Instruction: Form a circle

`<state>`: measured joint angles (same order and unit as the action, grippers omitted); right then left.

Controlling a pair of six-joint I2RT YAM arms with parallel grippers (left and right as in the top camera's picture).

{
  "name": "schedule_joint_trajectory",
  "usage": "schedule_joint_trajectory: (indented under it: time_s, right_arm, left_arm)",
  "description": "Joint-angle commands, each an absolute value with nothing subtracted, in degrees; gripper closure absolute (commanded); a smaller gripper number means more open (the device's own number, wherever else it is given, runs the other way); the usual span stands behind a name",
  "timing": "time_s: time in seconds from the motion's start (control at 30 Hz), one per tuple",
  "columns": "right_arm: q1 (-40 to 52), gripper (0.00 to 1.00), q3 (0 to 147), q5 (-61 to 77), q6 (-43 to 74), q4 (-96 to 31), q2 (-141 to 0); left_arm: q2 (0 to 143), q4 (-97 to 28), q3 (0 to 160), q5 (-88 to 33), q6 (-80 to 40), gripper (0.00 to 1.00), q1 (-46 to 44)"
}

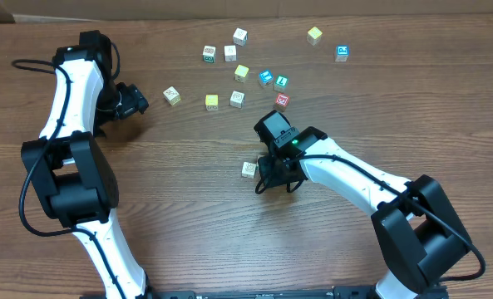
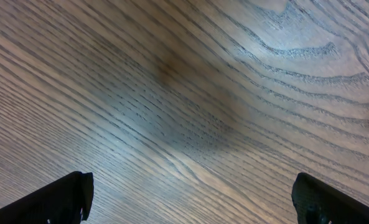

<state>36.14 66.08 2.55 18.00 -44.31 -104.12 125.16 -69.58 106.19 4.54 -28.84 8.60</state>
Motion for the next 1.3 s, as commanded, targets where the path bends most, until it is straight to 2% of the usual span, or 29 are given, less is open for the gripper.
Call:
schedule_joint_trajectory:
  time_s: [0.0, 0.27, 0.53, 1.27]
  right_arm:
    - [36.32, 0.59, 64.31, 2.24, 19.16, -43.68, -104.27]
    - [36.32, 0.60, 64.23, 2.22, 19.49, -42.83, -104.27]
    - [36.32, 0.70, 64.23, 2.76, 19.68, -43.59, -104.27]
    - [36.25, 0.71, 65.39, 3.92, 28.58, -46.94, -104.27]
  left_arm:
    - [125.89, -69.56, 105.97, 4.45, -30.02, 0.00, 8.23]
    - [125.89, -69.56, 105.97, 4.45, -30.02, 0.00, 8.23]
    - [125.89, -69.56, 105.97, 4.45, -30.02, 0.00, 8.23]
    - [125.89, -69.56, 105.97, 4.45, -30.02, 0.01, 8.23]
